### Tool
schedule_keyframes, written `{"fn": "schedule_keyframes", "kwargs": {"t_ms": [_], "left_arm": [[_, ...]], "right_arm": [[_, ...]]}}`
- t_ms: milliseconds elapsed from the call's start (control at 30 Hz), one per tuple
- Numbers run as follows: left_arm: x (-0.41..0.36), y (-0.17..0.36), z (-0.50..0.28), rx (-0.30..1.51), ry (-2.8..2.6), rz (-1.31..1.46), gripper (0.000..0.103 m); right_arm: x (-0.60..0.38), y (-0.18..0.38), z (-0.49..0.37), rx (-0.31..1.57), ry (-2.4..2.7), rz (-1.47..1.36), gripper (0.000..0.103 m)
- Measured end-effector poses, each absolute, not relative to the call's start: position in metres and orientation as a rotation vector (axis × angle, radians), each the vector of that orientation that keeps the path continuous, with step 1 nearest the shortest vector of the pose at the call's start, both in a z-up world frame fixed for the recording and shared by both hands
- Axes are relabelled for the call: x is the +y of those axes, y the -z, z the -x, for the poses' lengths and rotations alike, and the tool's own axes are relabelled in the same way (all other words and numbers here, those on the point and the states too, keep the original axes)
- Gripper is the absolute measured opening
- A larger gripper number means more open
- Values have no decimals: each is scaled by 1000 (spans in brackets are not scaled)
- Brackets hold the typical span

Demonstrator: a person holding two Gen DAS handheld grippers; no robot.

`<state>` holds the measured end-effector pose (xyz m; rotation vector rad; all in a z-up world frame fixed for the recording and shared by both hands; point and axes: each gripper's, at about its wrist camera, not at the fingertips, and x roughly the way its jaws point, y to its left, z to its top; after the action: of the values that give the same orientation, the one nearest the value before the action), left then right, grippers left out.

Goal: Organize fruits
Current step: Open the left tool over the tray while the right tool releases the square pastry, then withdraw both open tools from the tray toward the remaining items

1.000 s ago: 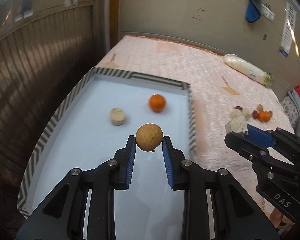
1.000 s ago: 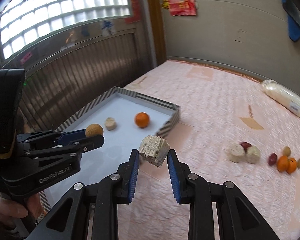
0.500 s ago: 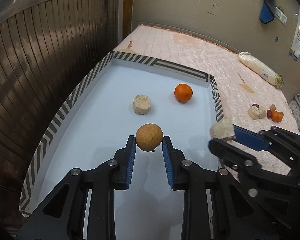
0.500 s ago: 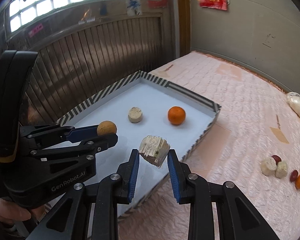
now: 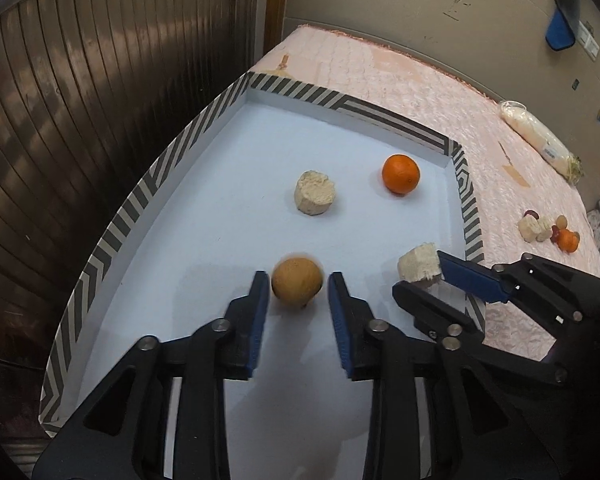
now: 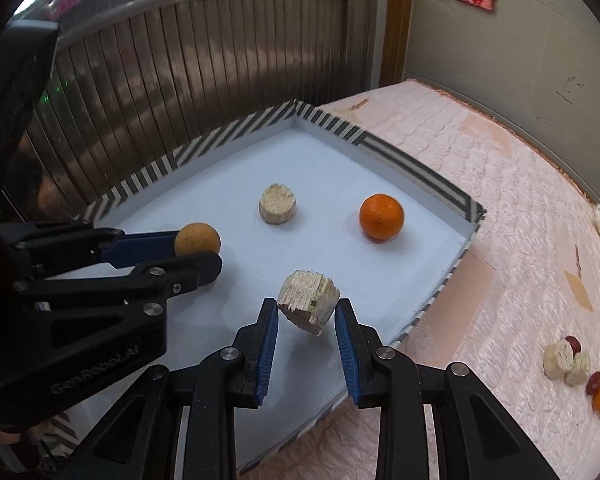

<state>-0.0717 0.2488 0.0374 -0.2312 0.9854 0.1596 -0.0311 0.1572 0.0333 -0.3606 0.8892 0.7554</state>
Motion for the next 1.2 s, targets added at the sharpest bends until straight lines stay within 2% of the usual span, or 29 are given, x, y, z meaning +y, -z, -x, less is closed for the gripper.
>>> {"fn": "schedule_keyframes", "kwargs": {"t_ms": [67,133,167,200,733,1200], "left_arm": [[250,-37,72,986,-154,248,57],[251,-40,73,970,-161,252,61],[251,-42,74,961,-168,249,61],[251,-43,74,956,-175,245,61],[187,-74,75,867,-90,152,61],[95,-68,45,912,89,78,61]], "right_arm": [[159,-32,32,876,-755,374,28],[158,-33,32,879,-771,354,35],[157,-34,33,882,-774,344,42],[155,-36,34,879,-777,332,43],[61,-73,51,795,-663,180,44],[-55,-67,37,828,-455,55,44]]}}
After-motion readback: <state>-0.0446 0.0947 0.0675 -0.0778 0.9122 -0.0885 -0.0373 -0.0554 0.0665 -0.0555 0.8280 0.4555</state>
